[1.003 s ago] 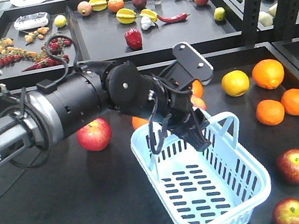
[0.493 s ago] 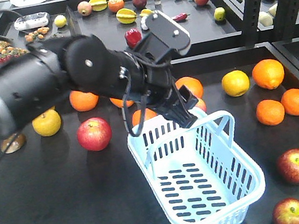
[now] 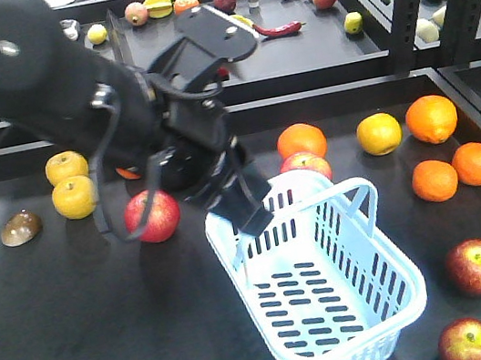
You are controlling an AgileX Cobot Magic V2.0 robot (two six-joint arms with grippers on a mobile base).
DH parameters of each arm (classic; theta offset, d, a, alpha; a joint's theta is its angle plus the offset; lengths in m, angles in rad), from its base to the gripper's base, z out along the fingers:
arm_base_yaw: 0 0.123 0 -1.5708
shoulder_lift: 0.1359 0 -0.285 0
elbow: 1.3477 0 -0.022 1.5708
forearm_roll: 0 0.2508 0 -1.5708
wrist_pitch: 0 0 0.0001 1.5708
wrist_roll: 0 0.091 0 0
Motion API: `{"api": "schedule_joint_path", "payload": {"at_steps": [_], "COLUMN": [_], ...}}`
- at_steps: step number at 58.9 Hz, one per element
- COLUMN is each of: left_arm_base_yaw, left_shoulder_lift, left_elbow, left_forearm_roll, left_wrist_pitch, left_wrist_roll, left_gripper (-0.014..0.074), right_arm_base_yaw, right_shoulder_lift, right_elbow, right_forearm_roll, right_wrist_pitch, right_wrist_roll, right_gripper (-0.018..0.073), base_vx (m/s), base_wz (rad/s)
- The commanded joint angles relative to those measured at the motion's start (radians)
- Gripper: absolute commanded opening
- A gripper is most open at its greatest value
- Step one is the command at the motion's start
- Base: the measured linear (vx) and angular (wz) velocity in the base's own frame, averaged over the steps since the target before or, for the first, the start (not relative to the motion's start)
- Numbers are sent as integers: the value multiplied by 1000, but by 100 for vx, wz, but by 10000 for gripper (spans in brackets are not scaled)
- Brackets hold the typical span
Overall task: Pick three apples into basket with both arms
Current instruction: 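Open the left gripper, release the basket handle and withdraw the arm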
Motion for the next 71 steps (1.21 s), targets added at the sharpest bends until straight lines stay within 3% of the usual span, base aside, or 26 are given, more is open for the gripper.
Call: {"api": "schedule_joint_path", "payload": {"at_steps": [1, 10, 26, 32, 44, 53, 59, 71], "left_arm_base_yaw": [-5, -16, -25, -25, -25, -25, -25, -25], "left_shoulder_lift": [-74, -117, -272, -370, -602, -745, -799, -831], "left_elbow": [-32, 23, 350, 498, 799, 996, 1110, 1286], "left_forearm_roll": [-100, -248, -278, -311, -398, -403, -403, -403], "left_wrist_pitch": [46, 60, -62, -177, -540, -726, -770, -767], "left_wrist_roll": [-32, 18, 32, 32, 63, 66, 44, -82], "left_gripper": [-8, -8, -8, -8, -7, -8, -8, -8], "right_arm_base_yaw": [-5, -5, -5, -5, -5, -5, -5, -5], "right_shoulder_lift": [-12, -12, -12, -12, -12, -12, -12, -12], "right_elbow": [9, 9, 9, 9, 9, 9, 9, 9], "right_forearm_roll": [-7, -7, -7, -7, -7, -7, -7, -7], "right_wrist_pitch": [-72, -72, -72, -72, -72, -72, -72, -72], "right_wrist_roll": [-8, -8, -8, -8, -8, -8, -8, -8], "right_gripper": [-5, -5, -5, -5, -5, -5, -5, -5], "base_vx": [0, 0, 0, 0, 0, 0, 0, 0], "base_wz": [0, 0, 0, 0, 0, 0, 0, 0]}}
